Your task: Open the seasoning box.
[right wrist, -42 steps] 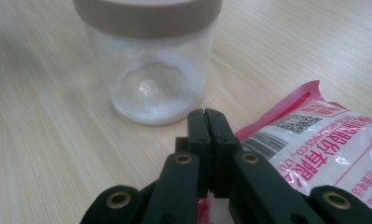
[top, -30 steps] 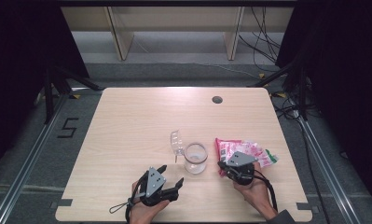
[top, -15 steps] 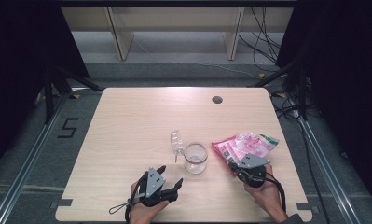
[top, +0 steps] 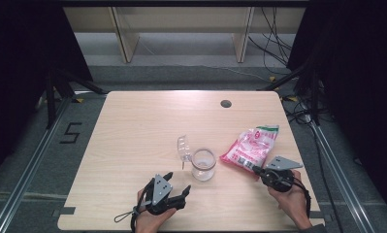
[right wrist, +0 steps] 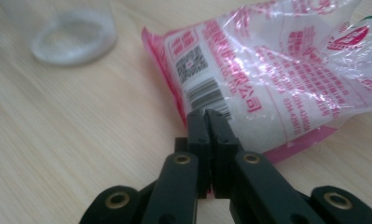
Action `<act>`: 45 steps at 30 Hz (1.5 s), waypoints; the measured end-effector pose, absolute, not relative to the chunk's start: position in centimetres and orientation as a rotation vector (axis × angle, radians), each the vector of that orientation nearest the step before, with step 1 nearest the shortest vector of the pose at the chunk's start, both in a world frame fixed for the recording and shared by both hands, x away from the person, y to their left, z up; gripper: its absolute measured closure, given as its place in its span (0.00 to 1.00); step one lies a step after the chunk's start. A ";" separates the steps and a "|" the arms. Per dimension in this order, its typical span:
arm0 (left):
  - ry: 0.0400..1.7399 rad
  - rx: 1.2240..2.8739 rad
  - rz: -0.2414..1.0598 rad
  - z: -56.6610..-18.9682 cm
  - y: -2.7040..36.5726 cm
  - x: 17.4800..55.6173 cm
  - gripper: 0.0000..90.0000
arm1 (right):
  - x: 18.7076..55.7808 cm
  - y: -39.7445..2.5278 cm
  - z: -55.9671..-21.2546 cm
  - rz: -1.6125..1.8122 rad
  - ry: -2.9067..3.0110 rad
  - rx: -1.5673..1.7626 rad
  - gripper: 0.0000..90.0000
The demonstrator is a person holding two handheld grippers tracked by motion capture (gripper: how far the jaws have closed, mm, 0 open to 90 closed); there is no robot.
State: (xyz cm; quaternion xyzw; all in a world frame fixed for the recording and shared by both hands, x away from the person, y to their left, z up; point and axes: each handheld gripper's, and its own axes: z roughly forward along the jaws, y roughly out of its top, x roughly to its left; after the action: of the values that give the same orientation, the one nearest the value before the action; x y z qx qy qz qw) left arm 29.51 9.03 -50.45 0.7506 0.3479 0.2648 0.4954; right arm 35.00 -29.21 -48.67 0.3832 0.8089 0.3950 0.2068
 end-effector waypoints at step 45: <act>0.867 1.808 0.615 -50.6 8.4 29.4 0.28 | 43.0 -32.5 -50.4 1.309 1.894 1.662 0.56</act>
State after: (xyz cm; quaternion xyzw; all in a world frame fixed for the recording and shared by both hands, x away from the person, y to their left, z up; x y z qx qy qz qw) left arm 29.41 8.36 -50.61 0.7471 0.3582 0.2541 0.4990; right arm 43.01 -32.52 -50.39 0.5787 0.6594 0.4558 0.1505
